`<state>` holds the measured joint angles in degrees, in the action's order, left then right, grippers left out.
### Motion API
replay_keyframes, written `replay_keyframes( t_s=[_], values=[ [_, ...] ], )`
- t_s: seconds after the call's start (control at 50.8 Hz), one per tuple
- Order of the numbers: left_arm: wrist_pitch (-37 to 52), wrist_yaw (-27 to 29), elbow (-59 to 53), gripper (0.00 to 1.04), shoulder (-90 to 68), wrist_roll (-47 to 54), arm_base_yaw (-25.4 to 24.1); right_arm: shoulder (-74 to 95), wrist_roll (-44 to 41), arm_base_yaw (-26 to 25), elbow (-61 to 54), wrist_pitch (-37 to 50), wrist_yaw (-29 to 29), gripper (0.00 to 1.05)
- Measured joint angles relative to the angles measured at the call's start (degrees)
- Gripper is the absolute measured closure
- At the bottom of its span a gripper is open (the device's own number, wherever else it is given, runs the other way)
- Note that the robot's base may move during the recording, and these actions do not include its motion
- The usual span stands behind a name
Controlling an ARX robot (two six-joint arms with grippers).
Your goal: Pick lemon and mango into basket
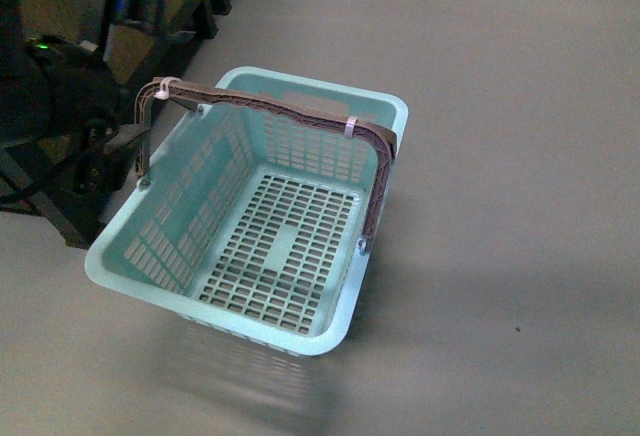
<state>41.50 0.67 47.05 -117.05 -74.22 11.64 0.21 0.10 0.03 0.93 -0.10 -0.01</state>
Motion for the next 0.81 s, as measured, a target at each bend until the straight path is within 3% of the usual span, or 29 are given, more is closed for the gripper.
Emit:
replay_keyframes(
  t_s=[0.315, 0.63, 0.807],
  values=[
    [-5.6, 1.01, 12.81, 0.07, -9.25, -4.57, 5.66, 0.0, 0.0, 0.0, 0.0, -0.02, 0.0, 0.09],
    [-9.2, 2.38, 20.79, 0.07, -14.51, -4.81, 6.47, 0.0, 0.0, 0.0, 0.0, -0.02, 0.0, 0.09],
    [-11.19, 2.38, 24.2, 0.34, -16.2, -4.74, 6.67, 0.0, 0.0, 0.0, 0.0, 0.0, 0.0, 0.09]
  ],
)
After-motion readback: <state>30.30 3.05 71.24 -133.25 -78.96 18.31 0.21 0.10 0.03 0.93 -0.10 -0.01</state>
